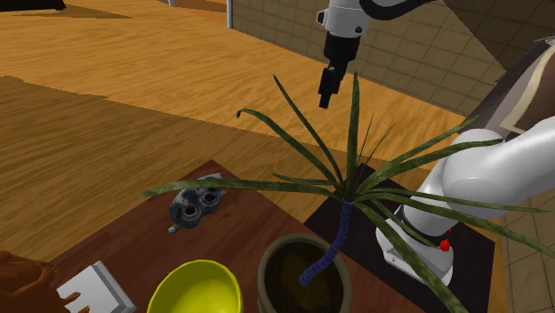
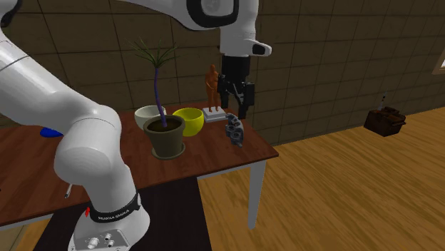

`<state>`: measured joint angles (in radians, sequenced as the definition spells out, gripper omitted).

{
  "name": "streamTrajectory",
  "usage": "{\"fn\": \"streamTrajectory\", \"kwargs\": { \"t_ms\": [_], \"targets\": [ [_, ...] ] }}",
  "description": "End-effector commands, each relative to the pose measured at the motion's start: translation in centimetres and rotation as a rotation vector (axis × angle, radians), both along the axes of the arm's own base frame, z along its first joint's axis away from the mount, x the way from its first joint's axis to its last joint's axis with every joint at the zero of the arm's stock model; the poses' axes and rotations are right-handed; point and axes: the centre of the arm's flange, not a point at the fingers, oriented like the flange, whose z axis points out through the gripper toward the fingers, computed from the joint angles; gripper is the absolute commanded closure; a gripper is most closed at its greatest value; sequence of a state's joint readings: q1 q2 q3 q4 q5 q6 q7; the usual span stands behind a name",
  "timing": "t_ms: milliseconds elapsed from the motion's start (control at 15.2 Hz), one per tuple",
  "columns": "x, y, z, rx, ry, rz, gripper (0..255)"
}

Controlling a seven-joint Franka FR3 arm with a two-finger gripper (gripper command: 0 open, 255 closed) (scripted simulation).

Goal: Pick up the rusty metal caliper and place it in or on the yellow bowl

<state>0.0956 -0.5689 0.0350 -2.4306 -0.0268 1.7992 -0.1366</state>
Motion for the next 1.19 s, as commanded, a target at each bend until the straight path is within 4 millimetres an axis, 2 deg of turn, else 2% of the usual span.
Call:
{"fn": "streamTrajectory", "kwargs": {
  "t_ms": [0,594,1122],
  "targets": [
    [1.4,1.4,-1.6,0.009,-0.001,0.033,0],
    [6.7,9.4,-8.0,0.046,0.0,0.177,0],
    [10.3,17.3,-13.4,0.078,0.002,0.306,0]
  ]
}}
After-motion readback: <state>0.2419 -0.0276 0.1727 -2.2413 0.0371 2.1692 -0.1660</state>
